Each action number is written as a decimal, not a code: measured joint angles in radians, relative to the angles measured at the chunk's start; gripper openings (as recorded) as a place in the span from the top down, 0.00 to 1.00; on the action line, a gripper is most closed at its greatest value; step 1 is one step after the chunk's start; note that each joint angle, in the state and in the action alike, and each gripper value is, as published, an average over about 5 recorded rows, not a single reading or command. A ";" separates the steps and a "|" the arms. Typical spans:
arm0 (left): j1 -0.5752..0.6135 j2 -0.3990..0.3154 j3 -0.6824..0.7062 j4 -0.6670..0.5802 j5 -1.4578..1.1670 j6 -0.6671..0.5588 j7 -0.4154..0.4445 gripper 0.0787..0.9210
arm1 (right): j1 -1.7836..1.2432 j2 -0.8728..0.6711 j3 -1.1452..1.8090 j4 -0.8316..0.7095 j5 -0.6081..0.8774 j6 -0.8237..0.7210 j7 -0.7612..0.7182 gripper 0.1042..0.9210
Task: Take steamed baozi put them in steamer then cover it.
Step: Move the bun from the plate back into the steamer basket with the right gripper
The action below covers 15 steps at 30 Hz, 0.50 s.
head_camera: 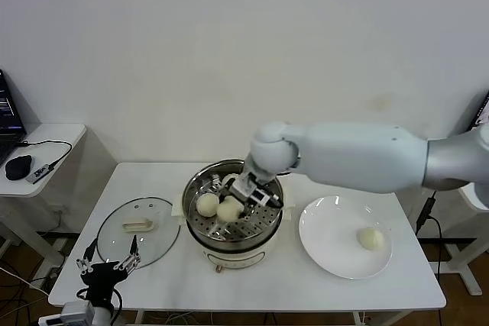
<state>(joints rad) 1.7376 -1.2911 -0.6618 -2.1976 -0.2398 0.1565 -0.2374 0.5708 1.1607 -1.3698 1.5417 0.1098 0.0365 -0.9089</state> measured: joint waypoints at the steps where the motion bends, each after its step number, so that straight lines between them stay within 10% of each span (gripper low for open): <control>1: 0.000 -0.001 0.000 0.001 0.000 0.000 0.000 0.12 | -0.003 0.004 -0.003 -0.001 -0.013 0.013 -0.002 0.38; 15: -0.007 -0.002 0.004 0.013 -0.001 -0.003 -0.002 0.12 | -0.031 0.038 -0.022 -0.011 -0.120 0.117 -0.010 0.35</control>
<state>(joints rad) 1.7304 -1.2935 -0.6574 -2.1848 -0.2407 0.1539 -0.2399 0.5403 1.1989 -1.3917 1.5308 -0.0106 0.1532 -0.9189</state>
